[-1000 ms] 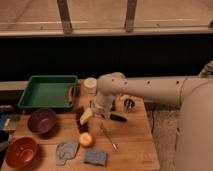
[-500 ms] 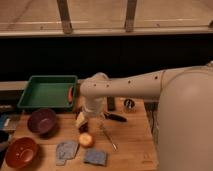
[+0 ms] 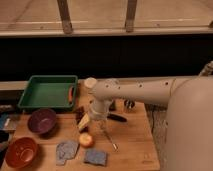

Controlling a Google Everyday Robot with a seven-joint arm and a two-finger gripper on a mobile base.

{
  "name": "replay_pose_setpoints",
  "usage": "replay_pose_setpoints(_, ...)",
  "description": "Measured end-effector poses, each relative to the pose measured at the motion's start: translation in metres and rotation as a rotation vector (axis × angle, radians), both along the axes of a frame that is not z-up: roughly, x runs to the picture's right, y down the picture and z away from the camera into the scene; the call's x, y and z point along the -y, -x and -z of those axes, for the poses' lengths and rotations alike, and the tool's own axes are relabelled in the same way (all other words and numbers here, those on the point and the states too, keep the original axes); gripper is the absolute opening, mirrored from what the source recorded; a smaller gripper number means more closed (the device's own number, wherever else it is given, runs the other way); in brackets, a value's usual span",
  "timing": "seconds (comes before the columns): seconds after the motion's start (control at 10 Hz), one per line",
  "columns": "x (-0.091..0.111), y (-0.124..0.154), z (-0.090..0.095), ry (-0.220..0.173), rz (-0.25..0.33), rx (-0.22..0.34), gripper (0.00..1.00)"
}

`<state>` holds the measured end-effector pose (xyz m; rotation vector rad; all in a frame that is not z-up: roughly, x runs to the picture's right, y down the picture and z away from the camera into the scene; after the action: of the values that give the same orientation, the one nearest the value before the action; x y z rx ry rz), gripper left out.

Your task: Place apple in paper cup

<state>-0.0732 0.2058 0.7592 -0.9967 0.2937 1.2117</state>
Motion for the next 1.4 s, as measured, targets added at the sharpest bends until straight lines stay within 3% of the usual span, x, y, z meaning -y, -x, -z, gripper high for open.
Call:
replay_pose_setpoints(0.5, -0.021, 0.021, 0.013, 0.038, 0.034, 0.004, 0.80)
replay_pose_setpoints(0.9, -0.044, 0.028, 0.006, 0.104, 0.022, 0.012, 0.80)
replay_pose_setpoints(1.4, -0.058, 0.037, 0.000, 0.140, 0.019, 0.015, 0.78)
